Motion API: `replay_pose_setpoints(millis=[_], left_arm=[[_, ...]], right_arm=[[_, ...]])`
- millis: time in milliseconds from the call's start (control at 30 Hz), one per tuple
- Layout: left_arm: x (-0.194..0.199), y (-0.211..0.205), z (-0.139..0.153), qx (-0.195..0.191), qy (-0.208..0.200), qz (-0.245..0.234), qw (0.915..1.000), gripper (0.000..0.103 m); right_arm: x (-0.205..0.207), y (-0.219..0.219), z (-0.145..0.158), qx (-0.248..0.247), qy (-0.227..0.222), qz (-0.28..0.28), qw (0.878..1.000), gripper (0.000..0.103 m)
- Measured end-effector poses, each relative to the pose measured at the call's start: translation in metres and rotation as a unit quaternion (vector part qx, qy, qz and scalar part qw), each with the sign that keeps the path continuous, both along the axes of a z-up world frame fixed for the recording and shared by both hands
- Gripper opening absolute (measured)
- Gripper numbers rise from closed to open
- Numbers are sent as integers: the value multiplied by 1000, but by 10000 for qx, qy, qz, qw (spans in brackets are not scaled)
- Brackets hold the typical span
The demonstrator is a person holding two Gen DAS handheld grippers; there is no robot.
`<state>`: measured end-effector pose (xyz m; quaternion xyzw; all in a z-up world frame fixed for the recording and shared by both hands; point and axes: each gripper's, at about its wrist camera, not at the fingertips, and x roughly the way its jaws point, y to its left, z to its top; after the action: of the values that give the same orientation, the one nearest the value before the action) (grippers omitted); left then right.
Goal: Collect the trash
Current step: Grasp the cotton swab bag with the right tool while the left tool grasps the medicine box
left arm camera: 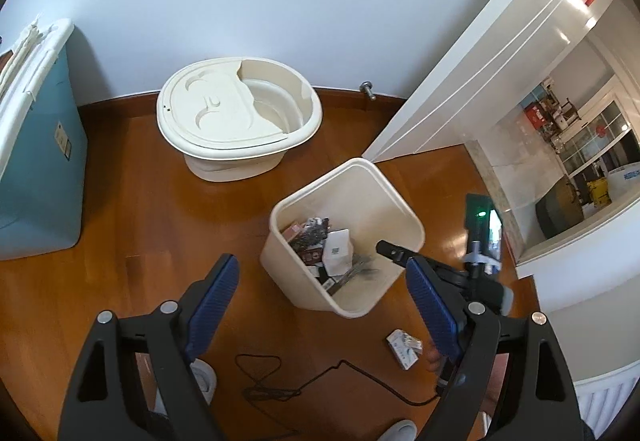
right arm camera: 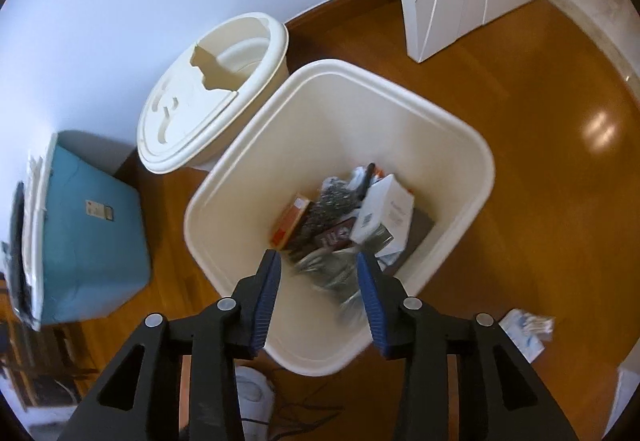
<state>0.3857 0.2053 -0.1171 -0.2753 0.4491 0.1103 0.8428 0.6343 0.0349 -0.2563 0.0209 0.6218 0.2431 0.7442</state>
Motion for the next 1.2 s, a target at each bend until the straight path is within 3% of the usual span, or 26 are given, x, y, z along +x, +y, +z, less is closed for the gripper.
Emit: replay_pose_setpoints(millis=[200,267,300,367,500,667,767,900,1000,1100,1200], left_arm=[[4,-20,-3,101,55,-264,9996,85],[6,-36,-6,249,85,-471,9985,85],[8,-49,-8,358,102,-657,9971,85],[11,-73,-13,640,101,-970,9932,85],[19,-132,-27,1152,6,-1723,9783,85],[35,-219,-71,1702,87,-2804,9446,85],[50,-257,-117,1796,419,-3233,9282,85],[66,-284,-171,1951,794,-3454,9145,85],[76,-289,-204,1931,1070,-3420,9134,85],[81,-293,-226,1836,1245,-3252,9193,85],[84,-301,-240,1687,1287,-3188,9238,85]], right_arm=[[-13,-27,39,103,-317,408,9986,45],[-21,-63,52,20,-550,547,9970,53],[-25,-83,54,-96,-676,618,9957,63],[-32,-132,43,-483,-914,736,9919,70],[-43,-232,-35,-1409,-838,858,9827,70],[-58,-286,-145,-2156,-679,1713,9589,70],[-52,-304,-196,-2052,-433,1893,9593,70],[-42,-302,-238,-1691,-328,2169,9609,70],[-40,-294,-264,-1694,-328,2598,9501,70],[-35,-290,-282,-1615,-228,2752,9475,71],[-21,-296,-286,-1161,-1,2587,9590,69]])
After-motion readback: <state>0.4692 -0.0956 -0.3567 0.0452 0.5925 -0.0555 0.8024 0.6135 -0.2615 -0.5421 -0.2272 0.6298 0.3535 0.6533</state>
